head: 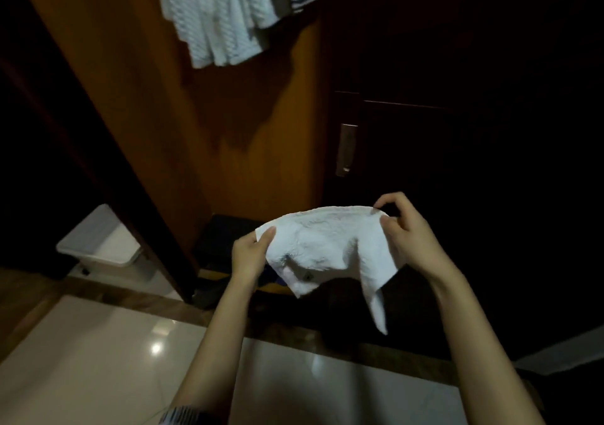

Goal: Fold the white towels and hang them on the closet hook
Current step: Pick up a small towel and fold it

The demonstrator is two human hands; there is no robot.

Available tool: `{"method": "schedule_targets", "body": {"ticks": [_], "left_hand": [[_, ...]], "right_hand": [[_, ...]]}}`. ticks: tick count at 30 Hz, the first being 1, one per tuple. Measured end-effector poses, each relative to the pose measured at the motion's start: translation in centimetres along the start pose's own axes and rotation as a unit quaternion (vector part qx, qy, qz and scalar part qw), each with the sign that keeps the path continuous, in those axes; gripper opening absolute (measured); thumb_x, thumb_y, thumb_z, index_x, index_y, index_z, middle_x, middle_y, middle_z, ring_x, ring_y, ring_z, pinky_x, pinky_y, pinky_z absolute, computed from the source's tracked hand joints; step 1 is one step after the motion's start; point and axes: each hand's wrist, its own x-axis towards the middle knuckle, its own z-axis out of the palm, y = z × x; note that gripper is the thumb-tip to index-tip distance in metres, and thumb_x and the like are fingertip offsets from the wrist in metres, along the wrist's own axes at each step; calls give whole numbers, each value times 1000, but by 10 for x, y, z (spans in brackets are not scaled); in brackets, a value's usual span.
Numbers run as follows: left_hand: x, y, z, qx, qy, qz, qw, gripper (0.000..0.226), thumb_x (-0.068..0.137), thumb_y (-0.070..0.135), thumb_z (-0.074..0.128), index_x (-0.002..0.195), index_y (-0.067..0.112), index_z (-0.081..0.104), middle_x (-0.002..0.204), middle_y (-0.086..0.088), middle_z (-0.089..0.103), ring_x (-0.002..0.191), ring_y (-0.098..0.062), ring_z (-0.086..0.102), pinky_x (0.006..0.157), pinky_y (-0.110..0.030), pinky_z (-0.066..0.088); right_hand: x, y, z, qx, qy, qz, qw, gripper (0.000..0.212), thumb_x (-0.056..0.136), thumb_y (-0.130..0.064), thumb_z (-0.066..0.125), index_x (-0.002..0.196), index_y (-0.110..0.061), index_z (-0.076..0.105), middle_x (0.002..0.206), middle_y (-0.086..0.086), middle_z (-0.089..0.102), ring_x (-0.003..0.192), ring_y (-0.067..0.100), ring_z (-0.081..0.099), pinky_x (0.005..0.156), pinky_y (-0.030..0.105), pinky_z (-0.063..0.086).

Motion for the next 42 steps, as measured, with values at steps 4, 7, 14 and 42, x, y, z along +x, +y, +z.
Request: {"method": "schedule_targets", "body": {"ticks": [4, 7, 14, 42], "left_hand": [[20, 11, -73, -16, 53, 31, 998, 20, 94, 24, 55, 82, 15, 68, 81, -3, 69, 79, -19, 64, 68, -31, 48], [30, 18, -116, -16, 46, 69, 996, 22, 96, 23, 52, 95, 11, 70, 91, -2, 70, 85, -16, 65, 73, -30, 49], [61, 31, -182, 17, 16, 94, 995, 24, 97, 21, 50, 96, 6, 69, 93, -13, 70, 88, -27, 65, 74, -36, 48], [251, 129, -234, -124, -267, 46, 955, 37, 101, 27, 34, 101, 19, 69, 94, -5, 74, 87, -15, 70, 66, -18, 53]], "right_hand": [[16, -59, 78, 8, -74, -9, 997, 30, 91, 0, 40, 78, -19, 60, 72, 1, 55, 61, 8, 47, 56, 24, 37], [22, -95, 132, 64, -78, 9, 995, 27, 84, -8, 41, 71, -16, 64, 61, -9, 53, 61, 8, 48, 58, 28, 38], [43, -147, 229, -14, -151, -61, 986, 48, 75, 19, 48, 96, -17, 70, 107, -3, 69, 106, 5, 63, 92, 19, 49], [254, -209, 308, -141, -115, -128, 975, 24, 91, -32, 59, 73, -17, 61, 66, 5, 61, 64, 16, 58, 61, 33, 43]]}}
